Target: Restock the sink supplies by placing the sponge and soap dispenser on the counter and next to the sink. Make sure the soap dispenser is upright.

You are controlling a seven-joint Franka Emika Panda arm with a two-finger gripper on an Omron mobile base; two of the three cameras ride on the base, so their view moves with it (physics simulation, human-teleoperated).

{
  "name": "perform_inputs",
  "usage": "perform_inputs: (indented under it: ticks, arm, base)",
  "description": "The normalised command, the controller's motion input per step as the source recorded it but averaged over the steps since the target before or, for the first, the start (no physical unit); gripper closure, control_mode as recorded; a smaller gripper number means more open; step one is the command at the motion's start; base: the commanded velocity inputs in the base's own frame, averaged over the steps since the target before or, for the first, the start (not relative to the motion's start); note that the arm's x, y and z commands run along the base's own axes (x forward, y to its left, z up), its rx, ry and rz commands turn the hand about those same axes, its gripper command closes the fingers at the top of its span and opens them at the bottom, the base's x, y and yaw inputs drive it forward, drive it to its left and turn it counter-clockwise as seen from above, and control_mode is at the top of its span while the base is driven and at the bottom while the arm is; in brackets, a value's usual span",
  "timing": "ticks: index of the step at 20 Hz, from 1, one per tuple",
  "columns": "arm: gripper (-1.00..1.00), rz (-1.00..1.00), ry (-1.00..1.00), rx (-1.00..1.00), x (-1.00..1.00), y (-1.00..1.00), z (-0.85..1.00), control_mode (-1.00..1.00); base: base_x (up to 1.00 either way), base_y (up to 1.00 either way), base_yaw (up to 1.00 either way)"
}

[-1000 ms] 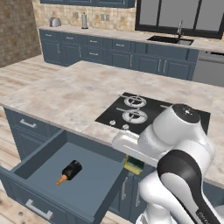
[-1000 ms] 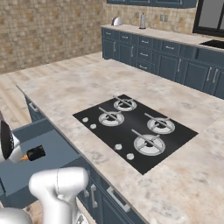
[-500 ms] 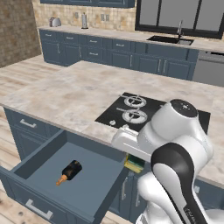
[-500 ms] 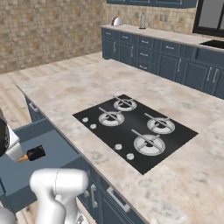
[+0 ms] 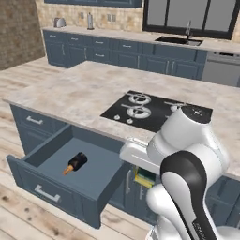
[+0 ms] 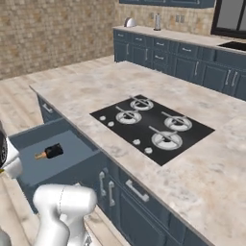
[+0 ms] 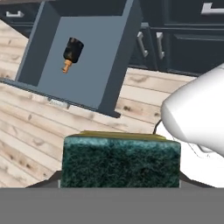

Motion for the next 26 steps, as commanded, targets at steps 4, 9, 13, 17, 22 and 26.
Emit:
perform_inputs:
  ticks: [4, 9, 13, 17, 22, 26]
  arm:
    - [1.00, 0.00, 0.00, 0.00, 0.00, 0.00, 0.00, 1.00]
    - [1.00, 0.00, 0.00, 0.00, 0.00, 0.00, 0.00, 1.00]
    - [1.00, 0.00, 0.00, 0.00, 0.00, 0.00, 0.00, 1.00]
    - [1.00, 0.00, 0.00, 0.00, 0.00, 0.00, 0.00, 1.00]
    - [1.00, 0.00, 0.00, 0.00, 0.00, 0.00, 0.00, 1.00]
    - [1.00, 0.00, 0.00, 0.00, 0.00, 0.00, 0.00, 1.00]
  base:
    - [-1.00, -0.24, -0.03]
    - [-0.97, -0.89, -0.14]
    - [-0.72, -1.00, -0.43]
    - [-0.61, -1.00, -0.49]
    - [-0.62, -1.00, -0.45]
    - [-0.15, -1.00, -0.29]
